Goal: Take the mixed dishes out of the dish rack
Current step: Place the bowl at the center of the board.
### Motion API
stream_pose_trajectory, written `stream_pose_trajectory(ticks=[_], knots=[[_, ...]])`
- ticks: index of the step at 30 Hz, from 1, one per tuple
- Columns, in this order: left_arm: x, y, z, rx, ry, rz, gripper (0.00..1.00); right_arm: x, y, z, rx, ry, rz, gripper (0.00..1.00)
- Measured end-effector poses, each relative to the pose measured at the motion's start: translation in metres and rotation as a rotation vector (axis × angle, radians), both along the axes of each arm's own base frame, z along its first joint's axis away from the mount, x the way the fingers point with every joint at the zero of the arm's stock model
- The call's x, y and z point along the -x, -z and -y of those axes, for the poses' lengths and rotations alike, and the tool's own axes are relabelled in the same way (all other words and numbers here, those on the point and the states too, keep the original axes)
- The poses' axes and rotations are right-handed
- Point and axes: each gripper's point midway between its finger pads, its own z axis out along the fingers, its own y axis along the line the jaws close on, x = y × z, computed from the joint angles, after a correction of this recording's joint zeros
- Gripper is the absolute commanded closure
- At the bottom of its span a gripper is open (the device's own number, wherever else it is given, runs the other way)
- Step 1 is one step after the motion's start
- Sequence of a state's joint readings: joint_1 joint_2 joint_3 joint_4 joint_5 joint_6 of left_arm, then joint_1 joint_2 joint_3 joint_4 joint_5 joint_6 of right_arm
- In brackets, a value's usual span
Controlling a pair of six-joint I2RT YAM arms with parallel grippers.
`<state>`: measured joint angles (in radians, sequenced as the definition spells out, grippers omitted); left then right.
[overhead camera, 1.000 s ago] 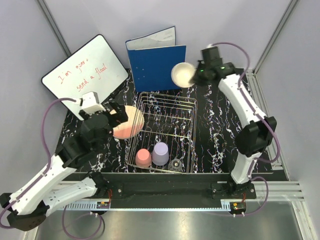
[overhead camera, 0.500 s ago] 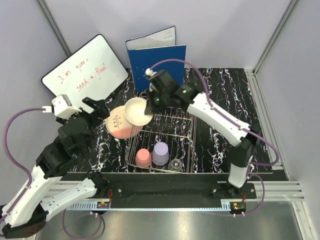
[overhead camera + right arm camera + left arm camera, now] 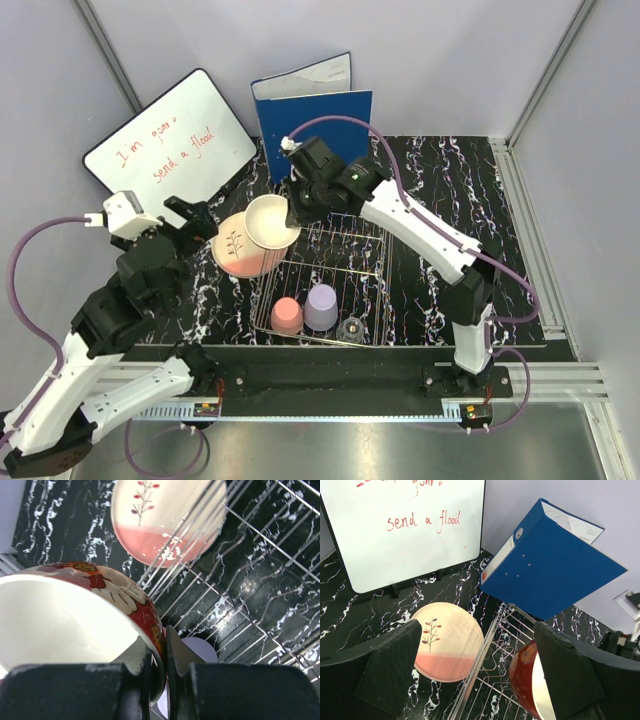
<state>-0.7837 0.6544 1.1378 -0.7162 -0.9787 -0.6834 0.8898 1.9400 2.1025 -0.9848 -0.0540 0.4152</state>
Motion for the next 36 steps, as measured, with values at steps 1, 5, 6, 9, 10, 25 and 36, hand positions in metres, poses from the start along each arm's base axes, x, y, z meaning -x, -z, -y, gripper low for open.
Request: stream_pose_trajectory(ticks=[1, 5, 6, 9, 10, 25, 36], knots=[[0.000, 0.001, 0.001, 0.000, 0.003, -0.002, 0.01, 0.000, -0.003, -0.003, -0.008, -0.004, 0.006, 1.00], [-0.002, 0.007, 0.005, -0.005, 0.012, -0.012, 0.01, 0.015, 0.001, -0.036, -0.009, -0.079, 0.007, 1.00], [-0.003, 0.010, 0.006, -0.007, 0.015, -0.018, 0.01, 0.020, 0.006, -0.047, -0.007, -0.103, 0.003, 1.00], [-0.003, 0.018, 0.009, -0.018, 0.026, -0.034, 0.01, 0.038, 0.030, -0.086, 0.014, -0.187, -0.021, 1.00], [-0.003, 0.019, 0.009, -0.019, 0.028, -0.036, 0.01, 0.044, 0.041, -0.096, 0.022, -0.212, -0.034, 1.00], [0.005, 0.017, 0.001, 0.013, 0.024, -0.012, 0.01, 0.069, 0.112, -0.124, 0.101, -0.335, -0.156, 1.00], [0.002, 0.027, 0.004, 0.003, 0.025, -0.038, 0.01, 0.078, 0.127, -0.134, 0.113, -0.368, -0.156, 1.00]])
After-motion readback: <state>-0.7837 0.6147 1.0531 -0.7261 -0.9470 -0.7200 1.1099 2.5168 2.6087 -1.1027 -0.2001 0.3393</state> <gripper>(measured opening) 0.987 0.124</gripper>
